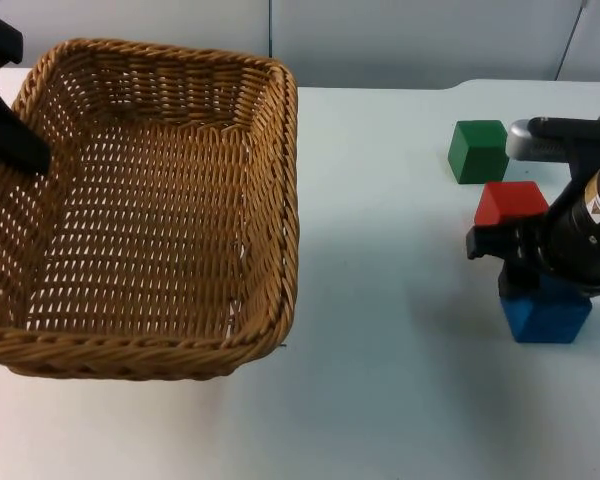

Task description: Pick up the basket with the left hand and place the blue cube into the basket with the right hand.

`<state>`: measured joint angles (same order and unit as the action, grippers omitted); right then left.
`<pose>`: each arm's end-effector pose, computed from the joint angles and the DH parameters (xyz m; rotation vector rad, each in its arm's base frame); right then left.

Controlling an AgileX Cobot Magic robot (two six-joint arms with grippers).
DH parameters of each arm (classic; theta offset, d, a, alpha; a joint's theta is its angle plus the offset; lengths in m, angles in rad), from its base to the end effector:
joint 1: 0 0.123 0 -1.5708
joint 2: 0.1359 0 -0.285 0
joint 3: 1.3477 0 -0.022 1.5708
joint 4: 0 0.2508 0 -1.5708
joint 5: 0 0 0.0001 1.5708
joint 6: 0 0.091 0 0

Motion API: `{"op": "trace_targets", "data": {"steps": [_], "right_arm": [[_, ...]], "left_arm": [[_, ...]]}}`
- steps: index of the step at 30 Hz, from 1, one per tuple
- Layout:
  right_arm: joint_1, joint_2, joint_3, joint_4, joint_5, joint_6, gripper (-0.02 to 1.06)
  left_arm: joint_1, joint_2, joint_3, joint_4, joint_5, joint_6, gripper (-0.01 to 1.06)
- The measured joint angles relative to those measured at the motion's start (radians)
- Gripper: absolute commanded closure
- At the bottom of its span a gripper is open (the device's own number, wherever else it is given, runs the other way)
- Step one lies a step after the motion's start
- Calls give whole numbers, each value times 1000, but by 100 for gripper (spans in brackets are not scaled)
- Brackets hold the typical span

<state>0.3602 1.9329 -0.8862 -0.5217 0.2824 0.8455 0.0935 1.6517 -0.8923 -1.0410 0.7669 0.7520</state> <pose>0.3134 0.1045 0.0964 0.0091 2.7522 -0.0060 0.3063 -0.0261 0.1966 -0.1025 2.5882 -0.8710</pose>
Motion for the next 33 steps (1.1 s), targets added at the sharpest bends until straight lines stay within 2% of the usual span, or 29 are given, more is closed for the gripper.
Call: {"op": "trace_targets", "data": {"steps": [6,10,16,21,25,26,30,32,33], "right_arm": [[25,-40,-3,3,69,-9,105],[85,-149,-5,4,102,-11,105],[174,-325,-5,4,90,-11,105],[259,-470,-43,-11,31,-11,105],[359,-503,-178,-13,71,-82,105],[359,-503,-178,-13,71,-82,105],[473,-461,-348,-15,137,-173,105],[483,-451,-359,-15,142,-182,105],[505,-422,-408,-17,158,-206,105]], "left_arm": [[0,0,0,2,-6,0,105],[0,0,0,2,-6,0,105],[0,0,0,2,-6,0,105],[0,0,0,2,-13,0,105],[0,0,0,2,-18,0,105],[0,0,0,2,-18,0,105],[0,0,0,2,-18,0,105],[0,0,0,2,-18,0,105],[0,0,0,2,-18,0,105]]}}
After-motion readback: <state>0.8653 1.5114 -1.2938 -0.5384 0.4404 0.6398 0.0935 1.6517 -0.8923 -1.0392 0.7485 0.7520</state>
